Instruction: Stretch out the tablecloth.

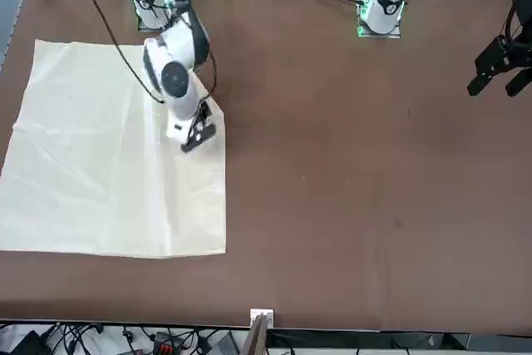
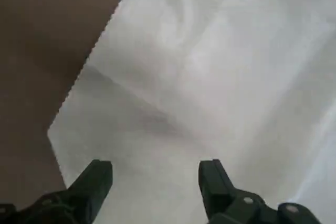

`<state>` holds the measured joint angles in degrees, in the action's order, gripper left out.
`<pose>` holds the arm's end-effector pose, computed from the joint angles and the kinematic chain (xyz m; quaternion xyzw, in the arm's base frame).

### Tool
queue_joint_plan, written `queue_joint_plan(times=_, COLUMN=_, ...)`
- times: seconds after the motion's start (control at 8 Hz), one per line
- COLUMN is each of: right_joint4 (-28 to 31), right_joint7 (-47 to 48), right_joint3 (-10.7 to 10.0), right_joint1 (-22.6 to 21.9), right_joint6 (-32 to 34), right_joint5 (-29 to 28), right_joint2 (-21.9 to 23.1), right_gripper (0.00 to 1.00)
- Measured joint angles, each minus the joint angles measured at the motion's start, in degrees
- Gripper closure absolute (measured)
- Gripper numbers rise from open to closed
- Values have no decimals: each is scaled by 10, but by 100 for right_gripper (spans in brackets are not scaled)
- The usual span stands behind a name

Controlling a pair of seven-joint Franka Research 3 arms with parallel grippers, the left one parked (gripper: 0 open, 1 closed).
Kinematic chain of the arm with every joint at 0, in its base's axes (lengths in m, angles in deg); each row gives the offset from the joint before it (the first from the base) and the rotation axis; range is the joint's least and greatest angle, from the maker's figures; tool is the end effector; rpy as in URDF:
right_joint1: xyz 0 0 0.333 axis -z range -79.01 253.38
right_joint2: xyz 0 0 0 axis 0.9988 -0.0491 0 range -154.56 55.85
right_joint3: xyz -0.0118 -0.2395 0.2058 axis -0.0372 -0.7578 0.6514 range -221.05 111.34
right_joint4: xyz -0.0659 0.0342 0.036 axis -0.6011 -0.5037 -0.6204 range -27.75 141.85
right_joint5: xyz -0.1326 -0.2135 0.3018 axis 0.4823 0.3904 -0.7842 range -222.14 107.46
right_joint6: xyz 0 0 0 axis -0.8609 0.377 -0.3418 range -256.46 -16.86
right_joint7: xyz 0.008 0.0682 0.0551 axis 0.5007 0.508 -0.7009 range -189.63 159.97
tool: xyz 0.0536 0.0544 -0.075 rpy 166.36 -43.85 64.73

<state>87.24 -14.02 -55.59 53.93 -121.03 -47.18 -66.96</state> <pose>0.4711 0.2949 0.2516 0.9375 0.3307 -0.0640 0.0872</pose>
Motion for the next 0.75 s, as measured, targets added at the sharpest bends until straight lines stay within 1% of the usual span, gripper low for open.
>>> queue_joint_plan(times=0.25, right_joint4=65, right_joint7=0, right_joint3=0, right_joint1=-45, right_joint6=-45, right_joint5=50, right_joint2=8, right_gripper=0)
queue_joint_plan(times=0.38, right_joint4=93, right_joint7=0, right_joint3=0, right_joint1=-63, right_joint6=-54, right_joint5=68, right_joint2=13, right_gripper=0)
queue_joint_plan(times=0.5, right_joint4=121, right_joint7=0, right_joint3=0, right_joint1=-79, right_joint6=-56, right_joint5=78, right_joint2=25, right_gripper=0)
queue_joint_plan(times=0.75, right_joint4=180, right_joint7=0, right_joint3=-1, right_joint1=-108, right_joint6=-56, right_joint5=80, right_joint2=63, right_gripper=0)
